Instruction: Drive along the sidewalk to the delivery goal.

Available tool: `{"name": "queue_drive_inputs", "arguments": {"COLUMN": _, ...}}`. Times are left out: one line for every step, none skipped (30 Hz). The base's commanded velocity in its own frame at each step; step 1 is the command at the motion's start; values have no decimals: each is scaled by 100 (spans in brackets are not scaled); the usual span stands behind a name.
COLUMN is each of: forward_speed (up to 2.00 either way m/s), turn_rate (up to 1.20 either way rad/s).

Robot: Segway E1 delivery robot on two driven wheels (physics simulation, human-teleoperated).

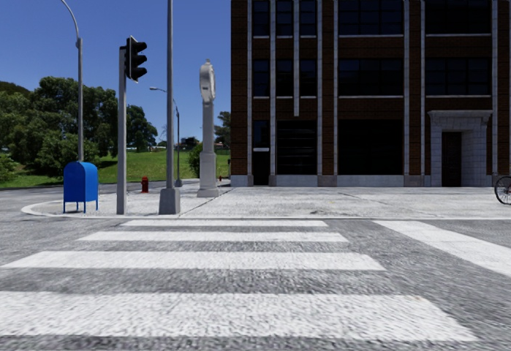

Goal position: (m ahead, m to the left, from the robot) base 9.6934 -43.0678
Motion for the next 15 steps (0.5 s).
{"name": "queue_drive_inputs", "arguments": {"forward_speed": 200, "turn_rate": 0}}
{"name": "queue_drive_inputs", "arguments": {"forward_speed": 200, "turn_rate": 0}}
{"name": "queue_drive_inputs", "arguments": {"forward_speed": 200, "turn_rate": 0}}
{"name": "queue_drive_inputs", "arguments": {"forward_speed": 200, "turn_rate": 0}}
{"name": "queue_drive_inputs", "arguments": {"forward_speed": 200, "turn_rate": 0}}
{"name": "queue_drive_inputs", "arguments": {"forward_speed": 200, "turn_rate": 0}}
{"name": "queue_drive_inputs", "arguments": {"forward_speed": 200, "turn_rate": 0}}
{"name": "queue_drive_inputs", "arguments": {"forward_speed": 200, "turn_rate": 0}}
{"name": "queue_drive_inputs", "arguments": {"forward_speed": 200, "turn_rate": 0}}
{"name": "queue_drive_inputs", "arguments": {"forward_speed": 200, "turn_rate": 0}}
{"name": "queue_drive_inputs", "arguments": {"forward_speed": 200, "turn_rate": 0}}
{"name": "queue_drive_inputs", "arguments": {"forward_speed": 200, "turn_rate": 0}}
{"name": "queue_drive_inputs", "arguments": {"forward_speed": 200, "turn_rate": 0}}
{"name": "queue_drive_inputs", "arguments": {"forward_speed": 200, "turn_rate": 0}}
{"name": "queue_drive_inputs", "arguments": {"forward_speed": 200, "turn_rate": 0}}
